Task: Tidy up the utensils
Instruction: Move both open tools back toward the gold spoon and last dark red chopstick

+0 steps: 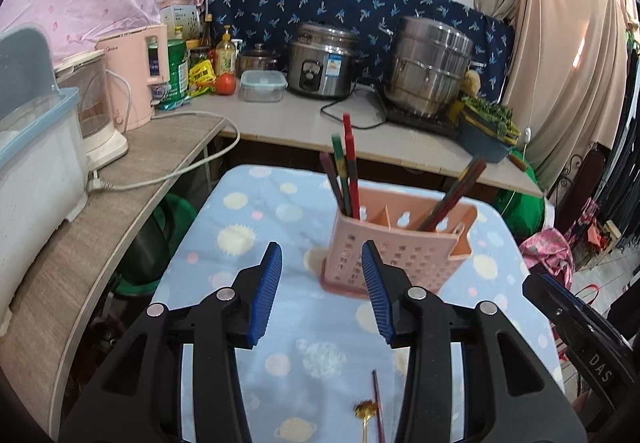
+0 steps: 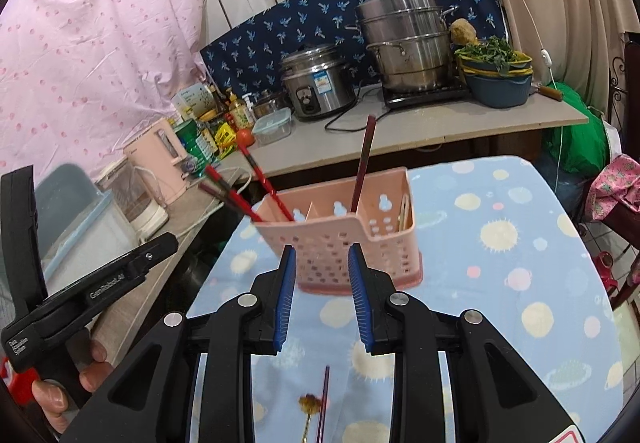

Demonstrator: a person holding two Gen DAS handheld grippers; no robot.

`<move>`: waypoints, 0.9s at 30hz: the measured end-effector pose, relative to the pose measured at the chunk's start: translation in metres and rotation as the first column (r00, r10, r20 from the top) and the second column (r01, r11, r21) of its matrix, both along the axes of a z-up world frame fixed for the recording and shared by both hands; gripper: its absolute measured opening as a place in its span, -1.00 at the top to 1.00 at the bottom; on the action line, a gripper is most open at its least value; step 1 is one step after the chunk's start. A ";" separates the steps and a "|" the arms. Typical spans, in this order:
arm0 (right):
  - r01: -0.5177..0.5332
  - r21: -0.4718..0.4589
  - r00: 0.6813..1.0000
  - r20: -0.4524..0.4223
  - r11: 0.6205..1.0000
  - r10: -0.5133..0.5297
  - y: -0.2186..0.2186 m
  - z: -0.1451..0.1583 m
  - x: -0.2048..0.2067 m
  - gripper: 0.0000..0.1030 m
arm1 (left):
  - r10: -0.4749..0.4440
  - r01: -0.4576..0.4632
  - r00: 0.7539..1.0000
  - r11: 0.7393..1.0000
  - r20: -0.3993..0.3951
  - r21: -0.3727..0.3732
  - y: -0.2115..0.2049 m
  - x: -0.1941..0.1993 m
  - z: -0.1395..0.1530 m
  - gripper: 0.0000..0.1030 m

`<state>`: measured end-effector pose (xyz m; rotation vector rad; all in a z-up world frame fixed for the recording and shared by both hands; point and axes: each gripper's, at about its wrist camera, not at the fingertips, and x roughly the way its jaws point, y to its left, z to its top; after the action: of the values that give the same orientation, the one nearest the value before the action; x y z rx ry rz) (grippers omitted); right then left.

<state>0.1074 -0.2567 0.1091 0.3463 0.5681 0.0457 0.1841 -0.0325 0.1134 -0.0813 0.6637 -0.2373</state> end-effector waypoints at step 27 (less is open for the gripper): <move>-0.136 -0.078 0.952 -0.288 0.988 0.108 0.059 -0.119 -0.102 0.48 | 0.003 0.024 0.969 0.994 -0.247 0.107 0.024 -0.088 -0.115 0.23</move>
<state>0.0057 -0.1973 -0.0099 0.2234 0.8724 0.0883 0.0964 -0.0082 -0.0019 -0.0014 0.9245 -0.2022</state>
